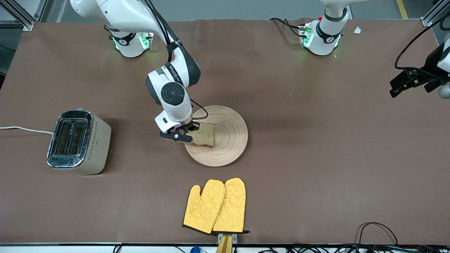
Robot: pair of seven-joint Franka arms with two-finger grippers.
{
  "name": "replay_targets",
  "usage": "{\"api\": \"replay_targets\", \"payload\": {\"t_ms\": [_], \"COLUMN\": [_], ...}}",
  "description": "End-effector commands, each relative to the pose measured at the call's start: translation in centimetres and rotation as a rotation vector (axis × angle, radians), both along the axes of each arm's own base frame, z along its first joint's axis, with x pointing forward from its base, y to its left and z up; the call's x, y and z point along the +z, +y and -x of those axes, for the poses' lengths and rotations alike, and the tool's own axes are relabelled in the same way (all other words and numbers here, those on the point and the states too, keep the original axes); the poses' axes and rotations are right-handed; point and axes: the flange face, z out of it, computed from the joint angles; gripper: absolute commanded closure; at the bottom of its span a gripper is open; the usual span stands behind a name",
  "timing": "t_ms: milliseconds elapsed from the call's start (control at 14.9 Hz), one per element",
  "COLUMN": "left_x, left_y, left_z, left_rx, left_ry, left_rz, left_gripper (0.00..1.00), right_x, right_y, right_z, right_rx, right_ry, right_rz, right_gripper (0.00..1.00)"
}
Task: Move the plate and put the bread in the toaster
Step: 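Lift the bread and carry it over the toaster with the right gripper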
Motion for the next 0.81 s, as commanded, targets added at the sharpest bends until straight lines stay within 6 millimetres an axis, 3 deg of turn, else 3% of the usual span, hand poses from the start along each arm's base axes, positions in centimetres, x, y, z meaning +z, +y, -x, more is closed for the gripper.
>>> {"api": "replay_targets", "payload": {"t_ms": [0,336,470,604,739], "left_x": [-0.3,-0.8,-0.8,-0.8,-0.8], "left_y": [0.1,0.0,-0.1,-0.3,-0.2], "left_z": [-0.3,-0.7,-0.8,-0.7,-0.8], "left_rx": [-0.009,-0.012,-0.013,-0.018,-0.016], "left_ry": [-0.005,0.002,-0.005,-0.005,-0.003], "left_rz": [0.011,0.009,0.012,0.012,0.014], "left_gripper": [0.0,0.0,0.0,0.0,0.0], "right_x": [5.2,11.0,12.4,13.0,14.1], "right_y": [0.4,-1.1,-3.2,-6.6,-8.2], "right_z": [-1.2,-2.6,-3.4,-4.7,-5.3], "right_rx": [0.02,0.085,0.138,0.117,0.117], "right_ry": [-0.002,-0.039,0.007,0.019,-0.004], "right_rz": [0.105,0.297,0.325,0.407,0.507], "right_gripper": [1.0,1.0,1.0,1.0,1.0]}}
